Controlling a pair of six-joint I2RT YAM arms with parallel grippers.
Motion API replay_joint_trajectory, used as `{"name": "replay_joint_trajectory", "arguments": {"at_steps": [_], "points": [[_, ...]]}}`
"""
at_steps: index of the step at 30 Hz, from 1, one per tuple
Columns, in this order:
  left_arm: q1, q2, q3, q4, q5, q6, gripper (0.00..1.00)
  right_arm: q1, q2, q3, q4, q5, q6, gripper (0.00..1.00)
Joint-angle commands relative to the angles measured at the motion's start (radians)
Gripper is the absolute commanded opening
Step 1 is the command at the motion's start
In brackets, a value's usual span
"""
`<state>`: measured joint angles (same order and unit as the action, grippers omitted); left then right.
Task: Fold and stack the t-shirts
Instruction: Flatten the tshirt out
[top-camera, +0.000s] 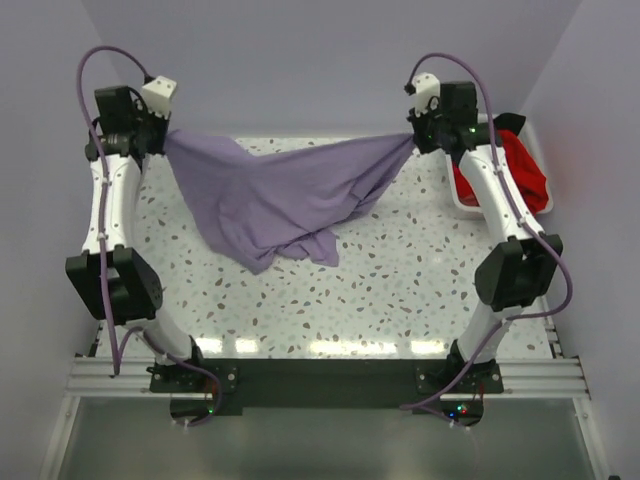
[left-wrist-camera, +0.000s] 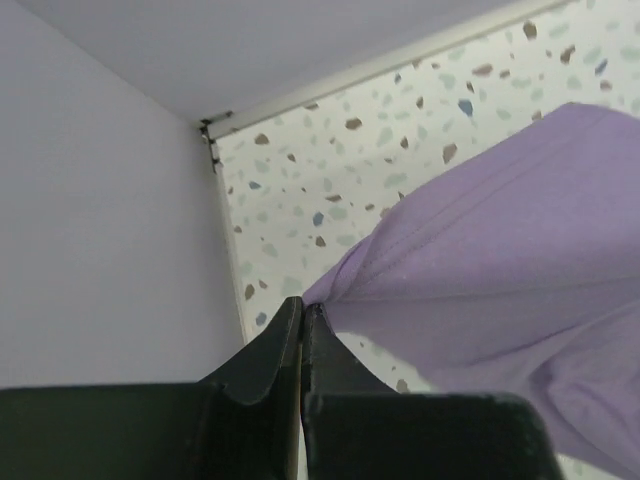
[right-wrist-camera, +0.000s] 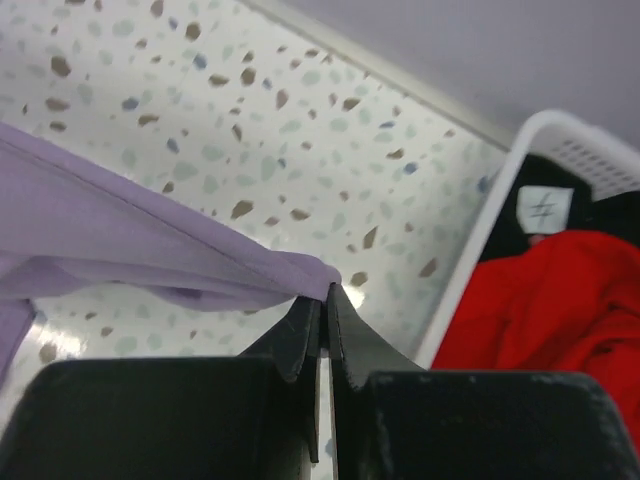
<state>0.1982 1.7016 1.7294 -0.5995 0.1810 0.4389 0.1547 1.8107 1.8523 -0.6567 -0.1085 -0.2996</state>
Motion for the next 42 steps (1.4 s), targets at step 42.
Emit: {"name": "replay_joint_trajectory", "arguments": {"at_steps": [42], "points": [[0.207, -0.746, -0.215, 0.687, 0.017, 0.150, 0.00, -0.007, -0.659, -0.030, 0.425, 0.119, -0.245, 0.00]]}}
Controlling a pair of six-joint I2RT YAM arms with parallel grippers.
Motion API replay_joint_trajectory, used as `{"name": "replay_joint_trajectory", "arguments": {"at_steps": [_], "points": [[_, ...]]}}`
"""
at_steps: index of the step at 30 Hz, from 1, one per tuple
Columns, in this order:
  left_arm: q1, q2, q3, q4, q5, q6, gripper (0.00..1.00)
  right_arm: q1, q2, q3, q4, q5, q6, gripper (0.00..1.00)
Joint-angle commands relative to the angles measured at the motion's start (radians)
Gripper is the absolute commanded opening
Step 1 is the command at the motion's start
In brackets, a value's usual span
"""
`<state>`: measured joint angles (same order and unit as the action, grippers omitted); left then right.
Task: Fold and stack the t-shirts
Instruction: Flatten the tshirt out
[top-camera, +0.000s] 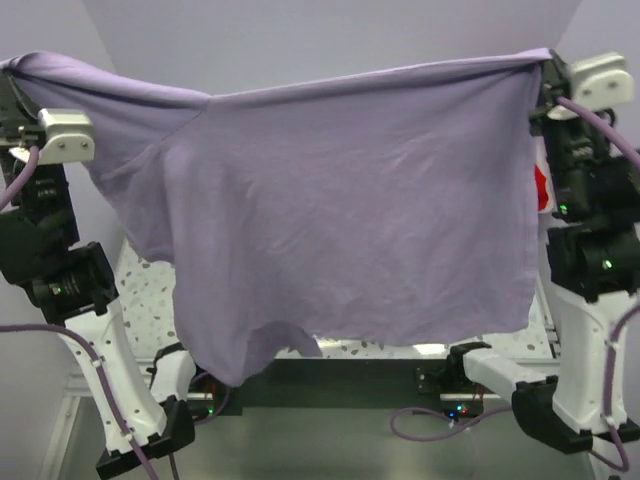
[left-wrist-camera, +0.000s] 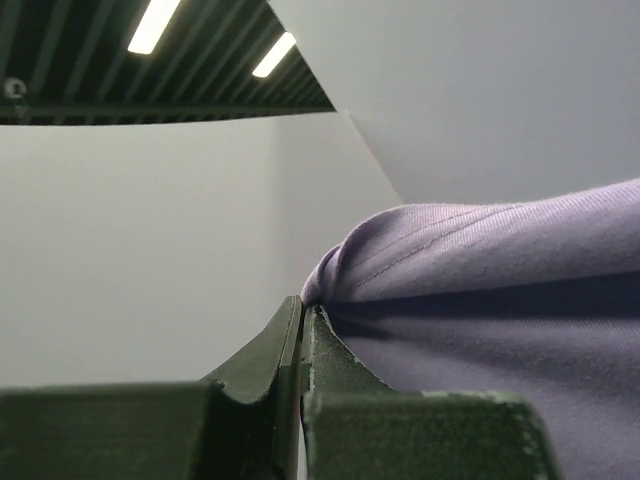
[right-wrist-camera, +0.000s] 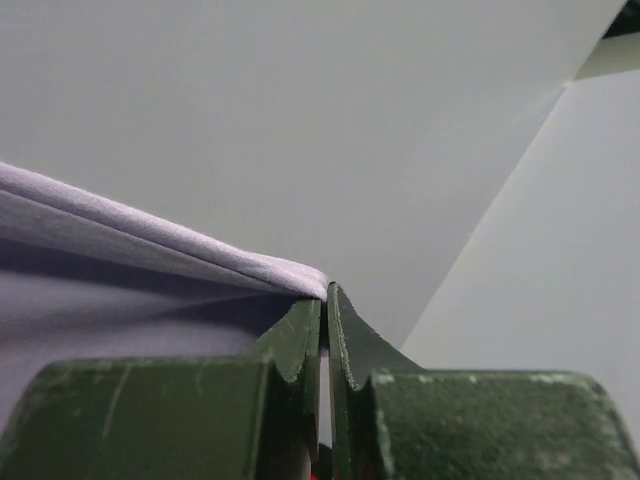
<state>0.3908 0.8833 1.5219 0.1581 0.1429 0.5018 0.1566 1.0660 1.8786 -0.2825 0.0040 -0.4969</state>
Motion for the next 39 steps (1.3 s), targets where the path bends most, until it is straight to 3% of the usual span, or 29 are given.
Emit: {"name": "replay_joint_trajectory", "arguments": {"at_steps": [1, 8, 11, 12, 16, 19, 23, 31, 34, 39], "points": [[0.013, 0.078, -0.025, -0.119, 0.107, 0.095, 0.00, -0.009, 0.115, -0.076, 0.063, -0.001, -0.048, 0.00], [-0.006, 0.106, -0.348, -0.230, 0.305, 0.145, 0.00, -0.008, 0.233, -0.393, 0.135, -0.199, -0.017, 0.00], [-0.116, 0.195, -0.419, -0.244, 0.200, 0.178, 0.00, -0.002, 0.342, -0.510, 0.209, -0.219, -0.031, 0.00], [-0.153, 0.253, -0.461, -0.233, 0.125, 0.205, 0.00, 0.000, 0.377, -0.525, 0.224, -0.211, -0.043, 0.00], [-0.269, 0.443, -0.525, -0.107, 0.042, 0.183, 0.00, 0.003, 0.596, -0.524, 0.278, -0.193, -0.057, 0.00], [-0.283, 0.673, -0.419, -0.089, -0.046, 0.111, 0.00, 0.009, 0.779, -0.458, 0.301, -0.156, -0.086, 0.00], [-0.283, 1.003, -0.100, -0.156, -0.117, 0.040, 0.00, 0.015, 0.965, -0.302, 0.309, -0.098, -0.118, 0.00], [-0.305, 1.387, 0.438, -0.304, -0.111, -0.034, 0.00, 0.020, 1.256, 0.022, 0.286, 0.007, -0.170, 0.00], [-0.317, 1.460, 0.495, -0.315, -0.112, -0.022, 0.00, 0.020, 1.312, 0.097, 0.244, 0.005, -0.175, 0.00], [-0.320, 1.413, 0.428, -0.284, -0.118, 0.003, 0.00, 0.020, 1.329, 0.125, 0.224, -0.002, -0.183, 0.00]]}}
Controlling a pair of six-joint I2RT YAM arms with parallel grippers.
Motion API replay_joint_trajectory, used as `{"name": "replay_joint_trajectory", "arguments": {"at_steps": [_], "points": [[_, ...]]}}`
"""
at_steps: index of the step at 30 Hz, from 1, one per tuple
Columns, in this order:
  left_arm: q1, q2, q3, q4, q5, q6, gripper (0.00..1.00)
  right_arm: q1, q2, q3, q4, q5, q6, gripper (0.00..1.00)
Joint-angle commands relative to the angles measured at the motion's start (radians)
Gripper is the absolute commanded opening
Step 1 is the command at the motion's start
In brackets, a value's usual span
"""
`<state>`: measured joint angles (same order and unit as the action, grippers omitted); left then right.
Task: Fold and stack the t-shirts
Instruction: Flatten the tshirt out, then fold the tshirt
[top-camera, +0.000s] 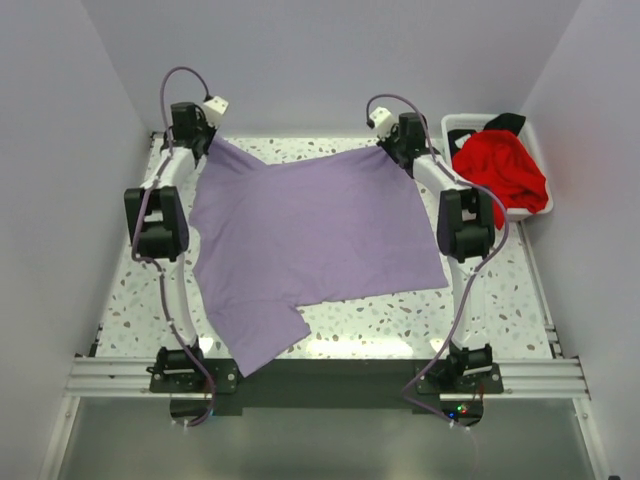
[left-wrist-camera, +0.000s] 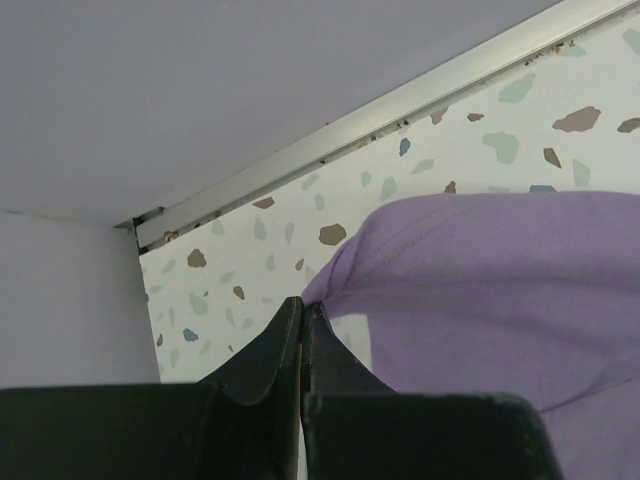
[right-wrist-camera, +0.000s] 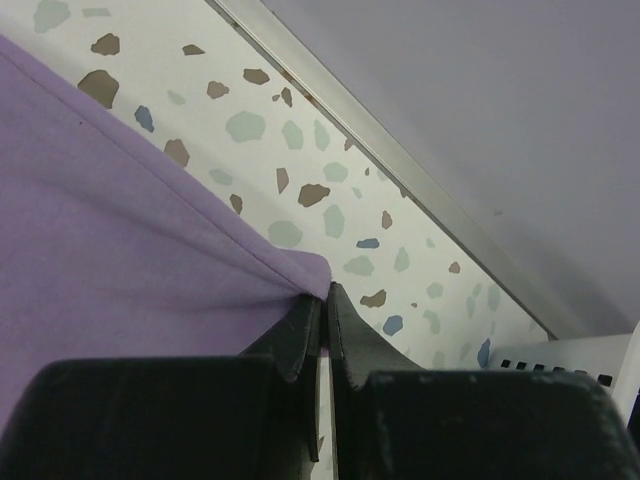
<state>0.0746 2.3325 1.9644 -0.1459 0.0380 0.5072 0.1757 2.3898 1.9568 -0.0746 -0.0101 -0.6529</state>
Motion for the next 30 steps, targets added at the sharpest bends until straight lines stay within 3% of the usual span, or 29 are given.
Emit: {"name": "replay_joint_trajectory", "arguments": {"at_steps": [1, 17, 30], "points": [[-0.004, -0.071, -0.051, 0.020, -0.012, -0.001, 0.00, 0.001, -0.003, 0.039, 0.012, 0.012, -0.031, 0.00], [-0.006, -0.519, -0.403, -0.190, 0.016, -0.029, 0.00, -0.028, -0.076, 0.033, -0.105, -0.149, -0.096, 0.00], [-0.010, -0.857, -0.714, -0.369, 0.072, -0.116, 0.00, -0.113, -0.247, -0.123, -0.228, -0.312, -0.189, 0.00]]}}
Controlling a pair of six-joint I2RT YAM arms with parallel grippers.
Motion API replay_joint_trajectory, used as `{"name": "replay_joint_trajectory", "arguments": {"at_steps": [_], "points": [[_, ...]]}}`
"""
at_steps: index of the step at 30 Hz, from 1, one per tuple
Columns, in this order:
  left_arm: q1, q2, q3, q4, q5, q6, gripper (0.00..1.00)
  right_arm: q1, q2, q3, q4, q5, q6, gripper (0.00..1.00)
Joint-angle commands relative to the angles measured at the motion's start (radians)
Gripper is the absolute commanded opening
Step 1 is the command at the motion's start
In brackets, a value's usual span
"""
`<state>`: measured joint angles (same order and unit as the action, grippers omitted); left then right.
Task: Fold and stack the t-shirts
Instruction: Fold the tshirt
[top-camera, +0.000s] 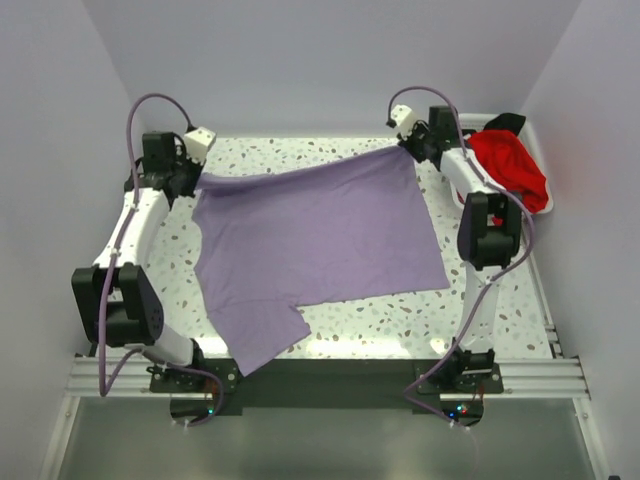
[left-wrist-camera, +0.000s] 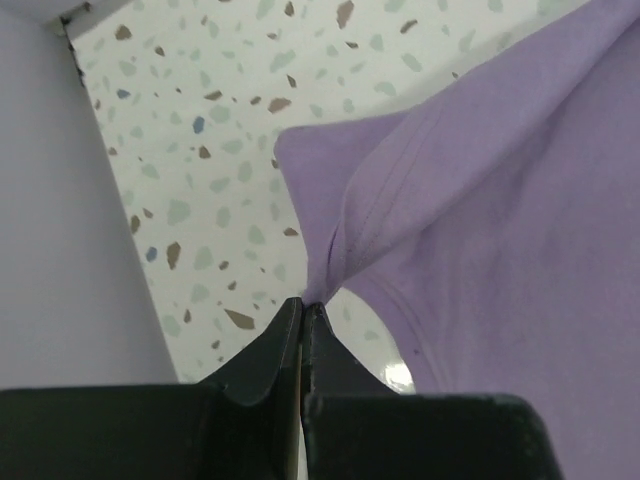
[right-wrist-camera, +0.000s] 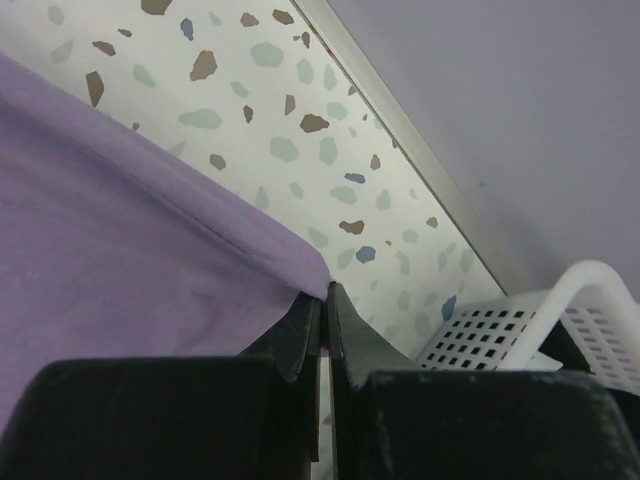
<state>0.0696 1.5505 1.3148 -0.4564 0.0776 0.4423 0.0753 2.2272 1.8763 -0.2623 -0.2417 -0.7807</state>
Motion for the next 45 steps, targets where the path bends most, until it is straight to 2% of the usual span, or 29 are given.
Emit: {"name": "replay_joint_trajectory", "arguments": {"at_steps": [1, 6, 11, 16, 23, 29, 37, 45], "points": [[-0.008, -0.088, -0.086, -0.071, 0.036, -0.074, 0.00, -0.012, -0.090, -0.060, -0.040, -0.084, -0.089, 0.00], [-0.045, -0.153, -0.244, -0.093, 0.054, -0.112, 0.00, -0.012, -0.098, -0.131, -0.055, -0.084, -0.129, 0.00], [-0.096, -0.152, -0.357, -0.068, -0.001, -0.128, 0.00, -0.012, -0.097, -0.190, -0.046, -0.070, -0.198, 0.00], [-0.097, -0.107, -0.364, -0.067, -0.041, -0.122, 0.00, -0.012, -0.107, -0.217, -0.046, -0.067, -0.215, 0.00], [-0.091, -0.099, -0.238, -0.103, -0.067, -0.080, 0.00, -0.012, -0.142, -0.167, -0.101, -0.057, -0.210, 0.00], [-0.070, -0.119, -0.154, -0.151, -0.044, -0.040, 0.00, -0.012, -0.215, -0.258, -0.123, -0.051, -0.261, 0.00], [-0.070, -0.173, -0.221, -0.203, 0.002, 0.032, 0.00, -0.019, -0.227, -0.318, -0.120, -0.021, -0.298, 0.00], [-0.070, -0.162, -0.353, -0.156, -0.033, 0.099, 0.00, -0.017, -0.213, -0.373, -0.141, -0.008, -0.342, 0.00]]}}
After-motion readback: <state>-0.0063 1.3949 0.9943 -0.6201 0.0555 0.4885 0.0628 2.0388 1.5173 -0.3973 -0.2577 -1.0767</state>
